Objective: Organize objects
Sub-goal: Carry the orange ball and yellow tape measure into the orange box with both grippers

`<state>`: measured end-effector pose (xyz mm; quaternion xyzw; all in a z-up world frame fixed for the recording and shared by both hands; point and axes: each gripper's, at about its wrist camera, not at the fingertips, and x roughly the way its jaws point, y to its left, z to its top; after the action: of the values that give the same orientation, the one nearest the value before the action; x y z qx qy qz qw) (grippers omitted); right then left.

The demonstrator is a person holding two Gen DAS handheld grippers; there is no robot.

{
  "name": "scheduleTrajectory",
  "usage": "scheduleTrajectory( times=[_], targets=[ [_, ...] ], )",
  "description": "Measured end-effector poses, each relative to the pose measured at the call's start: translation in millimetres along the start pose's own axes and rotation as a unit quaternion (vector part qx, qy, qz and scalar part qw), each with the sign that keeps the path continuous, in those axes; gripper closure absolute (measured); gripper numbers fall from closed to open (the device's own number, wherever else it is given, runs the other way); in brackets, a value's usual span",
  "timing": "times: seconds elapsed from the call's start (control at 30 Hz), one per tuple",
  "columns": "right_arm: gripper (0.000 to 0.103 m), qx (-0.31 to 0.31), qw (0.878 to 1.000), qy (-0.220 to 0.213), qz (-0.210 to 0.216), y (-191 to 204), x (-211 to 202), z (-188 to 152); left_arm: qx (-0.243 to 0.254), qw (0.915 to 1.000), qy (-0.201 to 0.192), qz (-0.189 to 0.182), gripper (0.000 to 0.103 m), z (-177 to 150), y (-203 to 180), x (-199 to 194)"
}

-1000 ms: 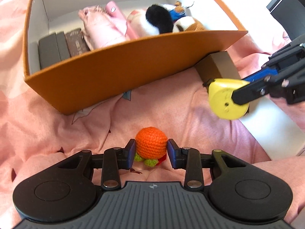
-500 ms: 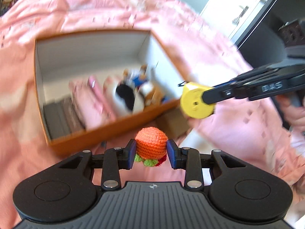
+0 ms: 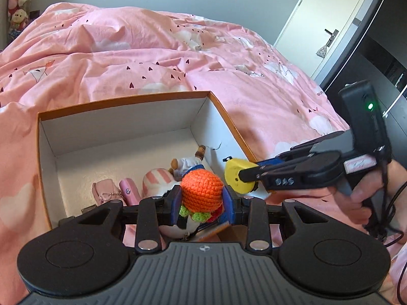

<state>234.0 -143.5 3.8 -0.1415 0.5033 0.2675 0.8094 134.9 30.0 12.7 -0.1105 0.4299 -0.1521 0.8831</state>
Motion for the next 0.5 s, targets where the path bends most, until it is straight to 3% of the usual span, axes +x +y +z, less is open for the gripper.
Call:
scheduleTrajectory(
  times=[0.23,0.5],
  targets=[
    [0.082,-0.071,0.996,0.033,-0.053,15.5,36.2,2.9,0.000,0.9999,0.014,0.004,0.064,9.6,3.2,19.6],
    [0.082,-0.093,0.991,0.071,-0.066,21.2,53.2,3.5,0.011,0.9993,0.032,0.015,0.064,14.7,2.8,35.4]
  ],
)
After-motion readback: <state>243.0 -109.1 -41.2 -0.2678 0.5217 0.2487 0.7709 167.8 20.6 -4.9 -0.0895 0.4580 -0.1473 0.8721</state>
